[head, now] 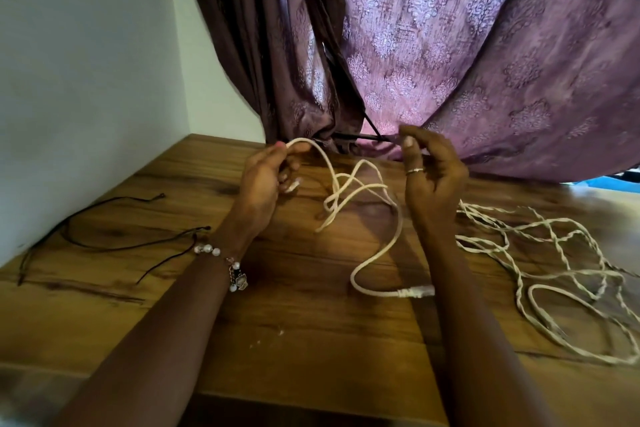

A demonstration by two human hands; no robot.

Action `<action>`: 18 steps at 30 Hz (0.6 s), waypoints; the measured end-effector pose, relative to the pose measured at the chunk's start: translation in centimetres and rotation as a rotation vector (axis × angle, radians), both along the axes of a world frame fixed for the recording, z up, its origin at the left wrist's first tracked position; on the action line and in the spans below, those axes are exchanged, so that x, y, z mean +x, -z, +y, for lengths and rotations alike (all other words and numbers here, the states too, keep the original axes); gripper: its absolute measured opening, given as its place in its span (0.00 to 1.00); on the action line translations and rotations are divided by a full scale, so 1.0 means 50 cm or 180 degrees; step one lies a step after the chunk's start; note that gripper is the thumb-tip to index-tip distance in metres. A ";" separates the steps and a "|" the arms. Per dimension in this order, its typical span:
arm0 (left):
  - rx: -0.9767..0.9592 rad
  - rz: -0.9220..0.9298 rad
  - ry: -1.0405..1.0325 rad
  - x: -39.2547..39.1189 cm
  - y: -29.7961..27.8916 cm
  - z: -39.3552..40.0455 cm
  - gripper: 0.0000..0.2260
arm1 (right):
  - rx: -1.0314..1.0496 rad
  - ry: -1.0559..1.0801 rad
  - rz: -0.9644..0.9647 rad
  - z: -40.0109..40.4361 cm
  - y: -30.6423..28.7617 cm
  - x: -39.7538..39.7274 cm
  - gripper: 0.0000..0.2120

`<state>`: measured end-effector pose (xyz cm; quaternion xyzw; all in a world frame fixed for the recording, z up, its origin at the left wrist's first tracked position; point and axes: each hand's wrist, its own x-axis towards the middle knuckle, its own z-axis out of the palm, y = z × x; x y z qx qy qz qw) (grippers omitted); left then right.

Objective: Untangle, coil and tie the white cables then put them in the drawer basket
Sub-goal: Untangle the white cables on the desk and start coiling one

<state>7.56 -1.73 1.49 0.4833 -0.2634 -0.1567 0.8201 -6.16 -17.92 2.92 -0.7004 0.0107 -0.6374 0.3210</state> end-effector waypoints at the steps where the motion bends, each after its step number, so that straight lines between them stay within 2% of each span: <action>1: 0.0016 -0.0131 0.0103 -0.005 -0.003 -0.002 0.14 | -0.0221 -0.0213 0.0047 0.021 -0.010 -0.002 0.10; 3: 0.0010 -0.0374 0.0254 -0.011 -0.003 -0.006 0.13 | -0.0822 -0.0308 0.0622 0.045 -0.011 0.008 0.15; 6: -0.0140 -0.0716 0.0195 -0.012 0.002 -0.005 0.12 | -0.1835 0.0333 0.2109 0.046 0.024 0.042 0.23; 7: -0.0188 -0.0736 0.0169 -0.011 0.001 -0.003 0.12 | -0.2074 0.0615 0.2647 0.045 0.035 0.051 0.23; 9: -0.0342 -0.0574 0.0174 -0.004 0.000 0.004 0.13 | -0.2200 0.0901 0.3457 0.039 0.053 0.058 0.17; 11: -0.0571 -0.0362 0.0346 0.005 0.000 0.012 0.13 | -0.1871 0.0851 0.3698 0.031 0.057 0.055 0.11; 14: -0.0816 -0.0040 0.0796 0.009 0.002 0.014 0.17 | -0.1486 0.1031 0.3599 0.026 0.061 0.049 0.14; 16: -0.0992 0.0274 0.1159 0.011 0.006 0.011 0.20 | -0.1662 0.1280 0.3649 0.034 0.064 0.048 0.14; 18: -0.1123 0.0522 0.1379 0.011 0.007 0.012 0.19 | -0.2079 0.1559 0.3576 0.046 0.061 0.048 0.12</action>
